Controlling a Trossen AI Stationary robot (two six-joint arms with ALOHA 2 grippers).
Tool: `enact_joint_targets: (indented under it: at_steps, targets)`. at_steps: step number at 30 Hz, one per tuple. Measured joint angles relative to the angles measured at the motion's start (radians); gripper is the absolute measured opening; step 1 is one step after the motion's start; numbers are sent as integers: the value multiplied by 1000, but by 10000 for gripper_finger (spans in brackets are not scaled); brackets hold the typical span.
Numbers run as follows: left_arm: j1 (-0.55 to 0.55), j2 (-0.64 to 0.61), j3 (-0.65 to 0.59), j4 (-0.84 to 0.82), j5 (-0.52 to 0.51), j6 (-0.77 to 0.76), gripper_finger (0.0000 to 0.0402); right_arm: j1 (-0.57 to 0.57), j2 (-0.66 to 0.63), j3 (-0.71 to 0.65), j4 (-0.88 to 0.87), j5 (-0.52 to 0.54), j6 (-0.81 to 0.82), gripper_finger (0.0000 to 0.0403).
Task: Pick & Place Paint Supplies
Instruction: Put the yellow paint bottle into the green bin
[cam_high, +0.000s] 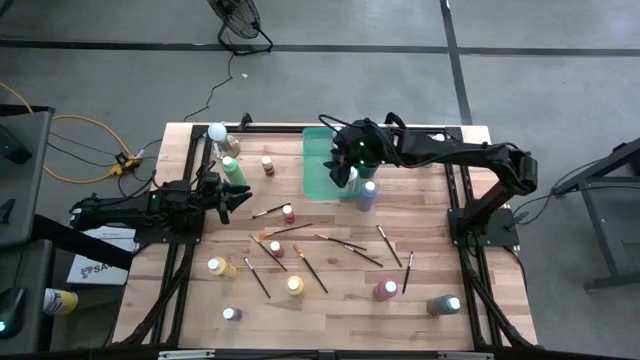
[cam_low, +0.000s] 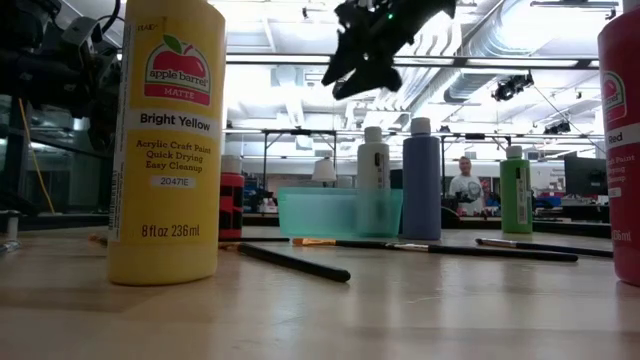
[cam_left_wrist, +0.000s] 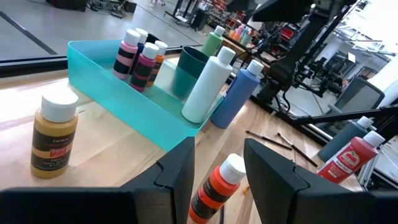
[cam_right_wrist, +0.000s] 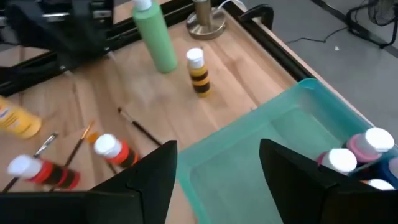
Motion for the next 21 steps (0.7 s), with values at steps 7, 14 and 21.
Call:
enact_joint_targets:
  at_steps: [7, 14, 21]
  targets:
    - [0, 0, 0, 0, 0, 0, 136, 91, -87, 0, -143, 3, 48, 223]
    - [0, 0, 0, 0, 0, 0, 136, 167, -184, -214, 86, 0, 58, 223]
    - [0, 0, 0, 0, 0, 0, 136, 228, -322, -529, 495, -34, 126, 223]
